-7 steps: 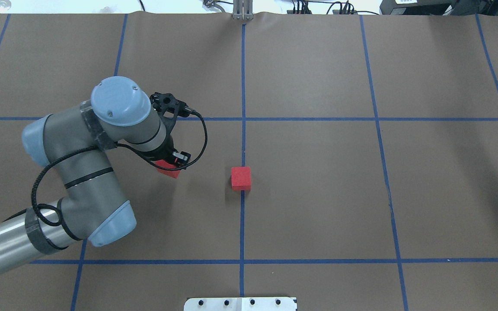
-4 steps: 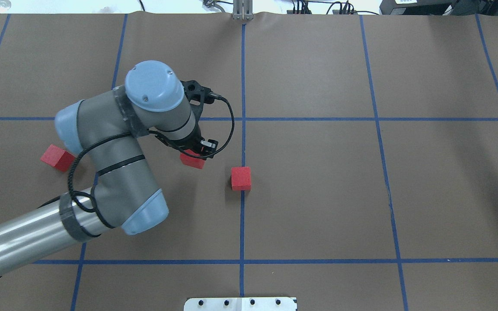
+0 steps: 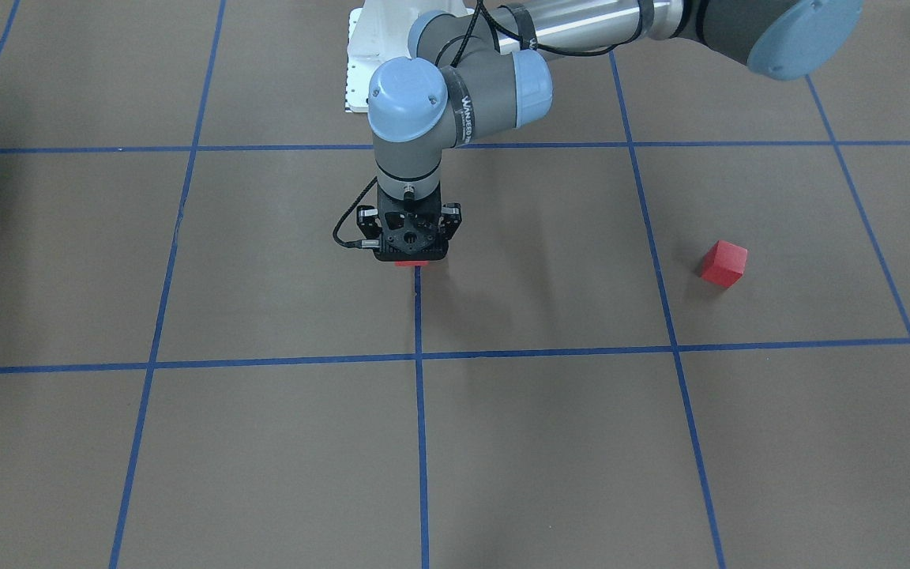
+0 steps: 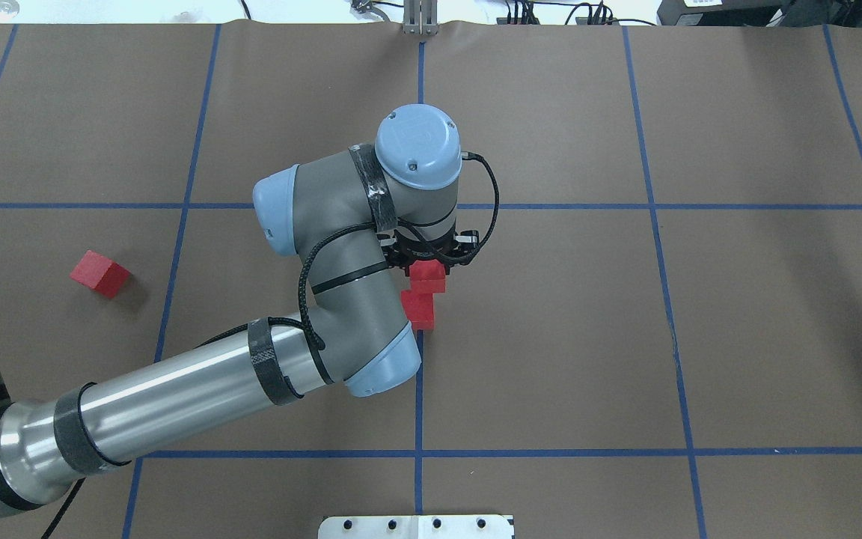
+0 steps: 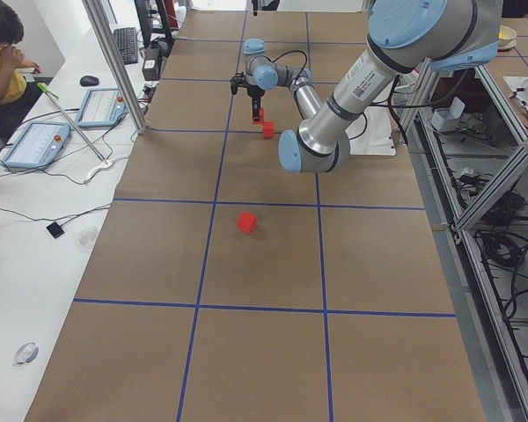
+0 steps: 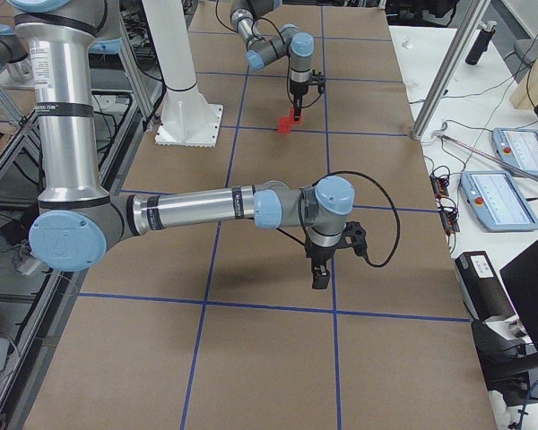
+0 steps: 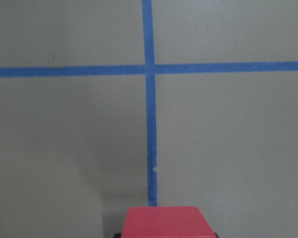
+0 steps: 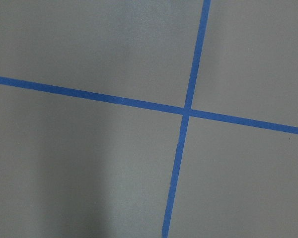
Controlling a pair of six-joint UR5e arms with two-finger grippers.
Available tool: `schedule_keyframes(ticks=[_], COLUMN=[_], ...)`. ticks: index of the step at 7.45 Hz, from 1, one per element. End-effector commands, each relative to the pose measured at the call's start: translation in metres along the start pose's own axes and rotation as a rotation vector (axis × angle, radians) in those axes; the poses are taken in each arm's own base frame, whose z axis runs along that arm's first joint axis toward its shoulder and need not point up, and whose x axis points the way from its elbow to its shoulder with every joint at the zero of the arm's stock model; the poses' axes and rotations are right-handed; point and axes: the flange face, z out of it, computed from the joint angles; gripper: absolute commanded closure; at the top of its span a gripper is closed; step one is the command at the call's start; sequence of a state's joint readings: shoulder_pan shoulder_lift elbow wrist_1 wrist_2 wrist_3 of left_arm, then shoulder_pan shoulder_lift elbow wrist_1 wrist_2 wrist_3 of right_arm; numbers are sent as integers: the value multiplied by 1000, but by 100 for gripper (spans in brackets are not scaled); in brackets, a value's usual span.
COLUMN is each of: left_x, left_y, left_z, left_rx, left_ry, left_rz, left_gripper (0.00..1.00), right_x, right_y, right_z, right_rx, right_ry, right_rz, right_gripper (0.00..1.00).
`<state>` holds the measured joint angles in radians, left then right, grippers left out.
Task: Form red blocks into L shape at center
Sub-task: 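Carry the red cube with the left gripper toward the center cube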
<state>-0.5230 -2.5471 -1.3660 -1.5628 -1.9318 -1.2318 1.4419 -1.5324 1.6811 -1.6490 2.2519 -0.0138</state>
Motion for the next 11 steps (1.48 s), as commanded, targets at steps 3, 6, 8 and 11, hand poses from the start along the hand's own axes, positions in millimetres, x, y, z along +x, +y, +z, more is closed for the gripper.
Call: schedule_keyframes(ticks=[3,6,8,11], left_x=[3,11,16,11], left_y=[-3,-8,-13,-14], left_z=[20,6,-2,7], left_rx=[25,38,120,313], left_ry=[17,36,89,57], left_rz=[-4,-7,-106,-162], left_gripper=[74,74,74,74], right_x=[0,0,0,0], right_y=[0,0,0,0], right_z=[0,1,0,0], right_rx=[0,-1,0,1], right_ry=[0,0,0,0], right_rz=[0,-1,-2,-3], right_gripper=[1,1,1,1])
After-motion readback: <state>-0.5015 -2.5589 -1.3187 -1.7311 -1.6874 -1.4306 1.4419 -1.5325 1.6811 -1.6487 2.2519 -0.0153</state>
